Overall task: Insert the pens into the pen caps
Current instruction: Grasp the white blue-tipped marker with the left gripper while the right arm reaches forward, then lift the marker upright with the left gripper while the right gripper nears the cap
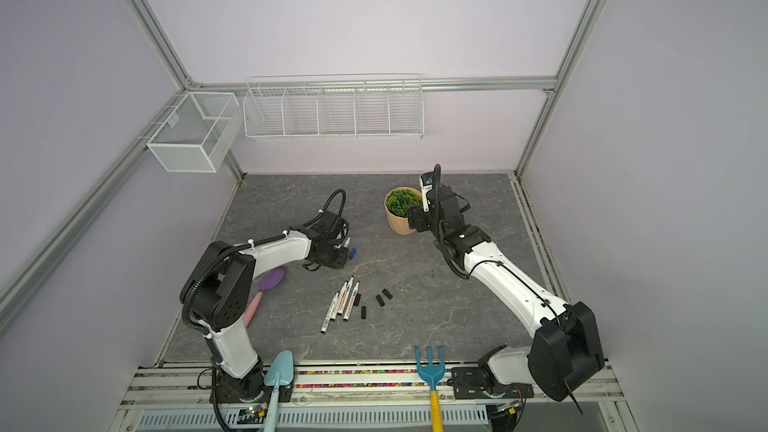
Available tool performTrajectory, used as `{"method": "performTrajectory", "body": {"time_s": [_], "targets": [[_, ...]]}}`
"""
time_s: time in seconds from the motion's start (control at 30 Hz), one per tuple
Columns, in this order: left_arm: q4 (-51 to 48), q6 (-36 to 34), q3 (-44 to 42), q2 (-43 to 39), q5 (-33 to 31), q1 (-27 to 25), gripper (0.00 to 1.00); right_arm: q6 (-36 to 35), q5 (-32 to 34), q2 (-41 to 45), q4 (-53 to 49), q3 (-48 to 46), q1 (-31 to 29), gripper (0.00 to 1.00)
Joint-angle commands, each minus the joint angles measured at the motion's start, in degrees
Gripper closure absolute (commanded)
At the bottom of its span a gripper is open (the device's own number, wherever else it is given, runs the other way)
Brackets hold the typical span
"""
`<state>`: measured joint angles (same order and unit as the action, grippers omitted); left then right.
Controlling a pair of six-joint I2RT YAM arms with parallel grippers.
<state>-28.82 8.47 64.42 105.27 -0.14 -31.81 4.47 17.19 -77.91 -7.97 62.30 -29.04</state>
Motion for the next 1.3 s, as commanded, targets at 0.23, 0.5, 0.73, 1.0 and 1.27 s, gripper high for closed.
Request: {"method": "performTrajectory", "body": {"time_s": [0.23, 0.5, 0.73, 1.0, 1.27], "targets": [[-2.94, 2.11, 0.46, -4.10, 3.09, 3.10, 1.00, 2.36, -2.81, -0.32, -0.31, 1.85, -0.38, 0.13], [16.46, 4.90, -7.25, -18.67, 20.88, 3.34, 1.00, 8.59, -20.36, -4.78, 1.11, 4.05, -0.74, 0.13], [25.47, 3.96, -12.32, -24.51, 21.50, -1.69, 1.00, 15.96, -35.10, -10.99, 5.12, 7.37, -1.16, 0.18], [29.91, 5.86, -15.27, -27.31, 21.22, -2.11, 1.00, 22.87, -43.04, -16.67, 11.09, 8.71, -1.80, 0.29], [30.20, 5.77, -15.47, -26.96, 21.39, -2.21, 1.00, 23.65, -44.88, -19.96, 11.94, 10.67, -3.81, 0.45]]}}
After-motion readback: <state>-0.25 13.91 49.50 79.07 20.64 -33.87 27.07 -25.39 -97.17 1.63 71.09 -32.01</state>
